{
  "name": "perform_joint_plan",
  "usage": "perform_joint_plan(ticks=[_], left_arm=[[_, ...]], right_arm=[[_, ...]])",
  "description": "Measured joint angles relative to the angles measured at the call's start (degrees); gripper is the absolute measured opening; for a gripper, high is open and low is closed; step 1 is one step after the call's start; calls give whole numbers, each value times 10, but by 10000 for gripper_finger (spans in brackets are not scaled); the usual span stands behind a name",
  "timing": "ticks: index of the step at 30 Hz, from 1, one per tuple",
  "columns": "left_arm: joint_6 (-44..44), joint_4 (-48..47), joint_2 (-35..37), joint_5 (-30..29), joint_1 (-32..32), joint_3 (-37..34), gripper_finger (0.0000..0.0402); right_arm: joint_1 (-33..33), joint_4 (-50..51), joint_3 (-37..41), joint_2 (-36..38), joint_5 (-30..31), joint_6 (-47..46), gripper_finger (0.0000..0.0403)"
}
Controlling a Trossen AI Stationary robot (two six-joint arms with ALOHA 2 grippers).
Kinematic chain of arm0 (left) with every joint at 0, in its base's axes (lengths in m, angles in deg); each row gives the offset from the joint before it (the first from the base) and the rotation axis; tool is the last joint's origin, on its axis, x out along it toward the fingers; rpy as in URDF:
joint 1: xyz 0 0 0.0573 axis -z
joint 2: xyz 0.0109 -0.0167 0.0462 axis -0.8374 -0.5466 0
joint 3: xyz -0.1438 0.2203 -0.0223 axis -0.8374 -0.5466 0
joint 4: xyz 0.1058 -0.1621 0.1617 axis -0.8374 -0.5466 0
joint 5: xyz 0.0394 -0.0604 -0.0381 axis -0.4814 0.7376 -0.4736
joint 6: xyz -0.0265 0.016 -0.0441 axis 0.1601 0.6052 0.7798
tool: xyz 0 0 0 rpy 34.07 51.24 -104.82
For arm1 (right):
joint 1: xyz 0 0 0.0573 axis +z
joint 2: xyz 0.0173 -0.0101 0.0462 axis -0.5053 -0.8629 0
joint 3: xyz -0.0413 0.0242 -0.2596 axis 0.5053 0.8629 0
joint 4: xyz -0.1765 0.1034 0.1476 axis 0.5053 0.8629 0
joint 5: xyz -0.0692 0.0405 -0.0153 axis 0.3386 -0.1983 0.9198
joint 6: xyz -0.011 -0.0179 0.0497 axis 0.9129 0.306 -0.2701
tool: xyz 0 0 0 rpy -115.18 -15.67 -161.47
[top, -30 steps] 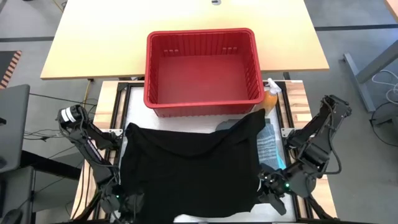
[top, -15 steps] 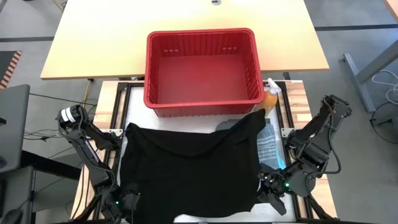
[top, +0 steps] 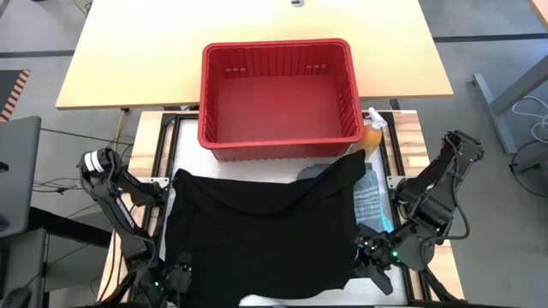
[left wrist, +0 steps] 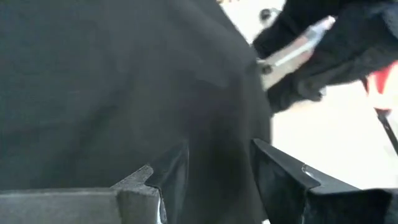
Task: Fold Laundry from Bin
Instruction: Fold the black shirt
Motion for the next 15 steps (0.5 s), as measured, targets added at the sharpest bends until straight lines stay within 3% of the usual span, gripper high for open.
perform_joint_plan(ticks=[4, 15], left_arm=[[-14, 29, -52, 16, 6, 12, 161], [16, 30, -135, -26, 6, 37, 154]], right_arm=[[1, 1, 0, 0, 5, 0, 24], [0, 5, 0, 2, 4, 3, 24]])
